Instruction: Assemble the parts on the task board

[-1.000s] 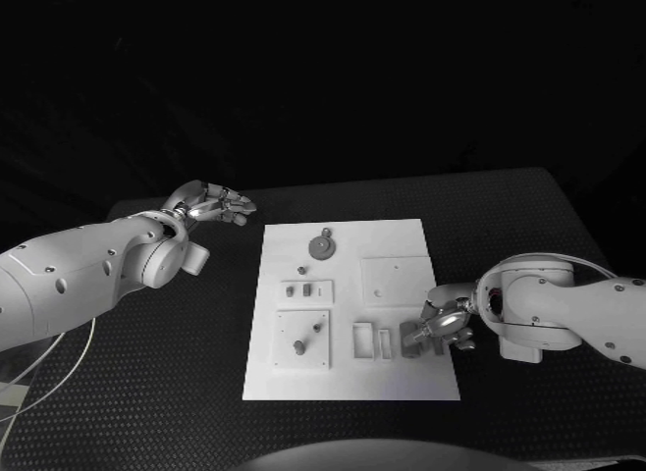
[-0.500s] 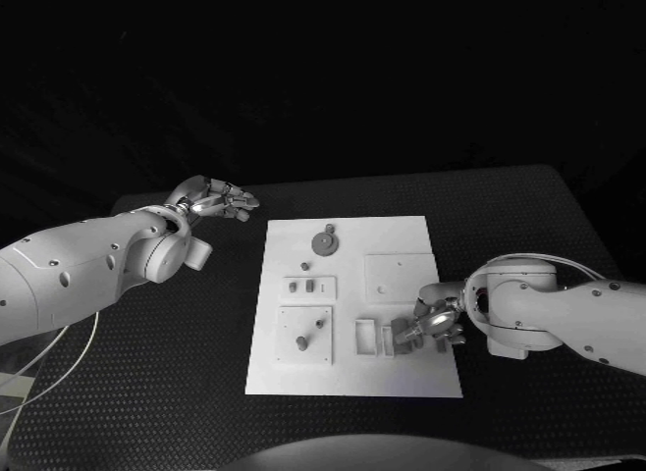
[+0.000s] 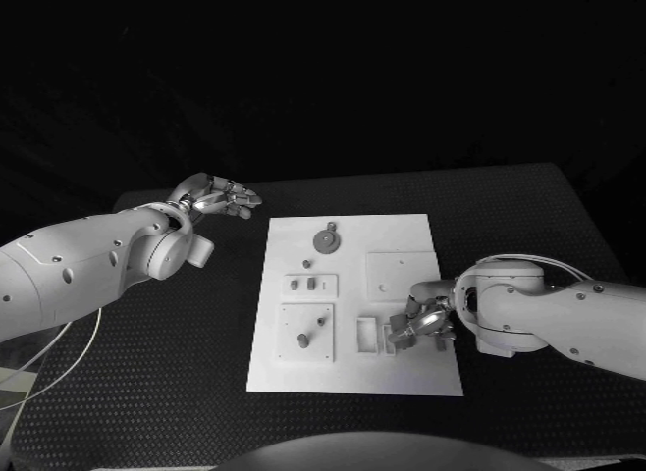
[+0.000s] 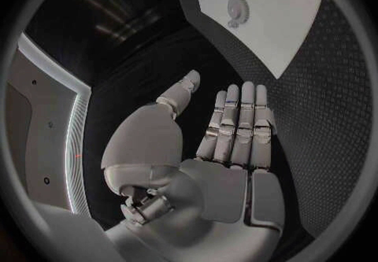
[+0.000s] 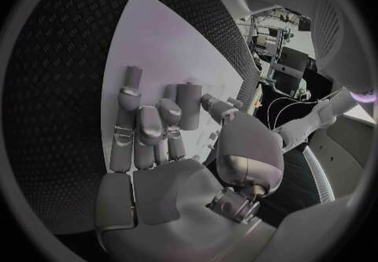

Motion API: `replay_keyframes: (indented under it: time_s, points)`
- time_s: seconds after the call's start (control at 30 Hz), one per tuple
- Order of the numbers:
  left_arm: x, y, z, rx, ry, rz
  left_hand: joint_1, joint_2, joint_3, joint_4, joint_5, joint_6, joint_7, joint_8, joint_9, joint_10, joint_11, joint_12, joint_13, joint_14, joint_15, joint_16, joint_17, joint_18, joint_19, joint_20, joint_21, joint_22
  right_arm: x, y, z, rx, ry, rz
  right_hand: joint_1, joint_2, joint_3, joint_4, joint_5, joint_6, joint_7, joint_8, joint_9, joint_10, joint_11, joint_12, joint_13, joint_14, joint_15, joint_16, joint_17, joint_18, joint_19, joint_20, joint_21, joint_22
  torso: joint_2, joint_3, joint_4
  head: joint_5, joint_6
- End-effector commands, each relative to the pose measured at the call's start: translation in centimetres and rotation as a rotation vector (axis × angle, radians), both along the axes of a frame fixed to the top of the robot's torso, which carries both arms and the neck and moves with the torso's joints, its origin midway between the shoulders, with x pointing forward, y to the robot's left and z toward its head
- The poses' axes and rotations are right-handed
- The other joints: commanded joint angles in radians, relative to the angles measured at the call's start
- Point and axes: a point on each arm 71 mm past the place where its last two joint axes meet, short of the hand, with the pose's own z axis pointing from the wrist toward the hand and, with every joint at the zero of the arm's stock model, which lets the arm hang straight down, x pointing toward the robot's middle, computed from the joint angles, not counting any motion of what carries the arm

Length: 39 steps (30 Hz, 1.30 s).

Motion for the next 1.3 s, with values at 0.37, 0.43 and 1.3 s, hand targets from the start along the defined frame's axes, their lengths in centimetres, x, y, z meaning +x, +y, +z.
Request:
replay_keyframes:
  time_s: [0.37,0.43,1.3]
  points:
    - [-0.1,-0.2,0.0,-0.010,0.003,-0.014,-0.009,0.004,-0.001,0.006,-0.004,-0.008,0.001,0.004,-0.001,-0.002,-0.002,0.004,-0.002,0.006,0.000,-0.005,0.002,0.009,0.005,0.003,0.006,-0.001,0.5,-0.5,-0.7,-0.044,-0.022,-0.033,0.021,0.021,-0.024,-0.018,0.075,-0.018,0.012,-0.024,0.000,-0.011,0.008,0.007,-0.006,-0.001,0.000,0.008,-0.005,0.015,-0.004,-0.004,0.011,0.020,0.001,-0.0007,-0.0001,0.006,-0.003]
    - [-0.1,-0.2,0.0,-0.011,0.004,-0.015,-0.010,0.004,-0.001,0.006,-0.004,-0.008,0.001,0.004,-0.001,-0.002,-0.002,0.004,-0.002,0.006,0.001,-0.006,0.003,0.009,0.005,0.003,0.006,-0.001,0.6,-0.5,-0.8,-0.043,-0.021,-0.037,0.019,0.021,-0.025,-0.017,0.075,-0.018,0.012,-0.025,0.000,-0.012,0.008,0.007,-0.006,-0.001,0.001,0.008,-0.005,0.015,-0.004,-0.004,0.011,0.020,0.001,-0.0009,0.0002,0.006,-0.004]
    - [-0.1,-0.1,0.0,-0.009,0.008,-0.013,-0.012,0.004,-0.001,0.009,-0.004,-0.008,0.001,0.005,-0.002,-0.003,-0.002,0.004,-0.003,0.006,0.001,-0.009,0.005,0.009,0.004,0.003,0.006,-0.003,-0.2,-1.6,0.7,0.066,0.019,-0.133,-0.012,0.218,-0.060,-0.256,0.080,0.016,0.008,-0.029,0.003,0.000,0.004,0.022,-0.028,0.000,-0.002,0.022,-0.012,0.015,-0.008,0.008,0.026,0.019,0.001,0.0016,-0.0005,0.013,-0.008]
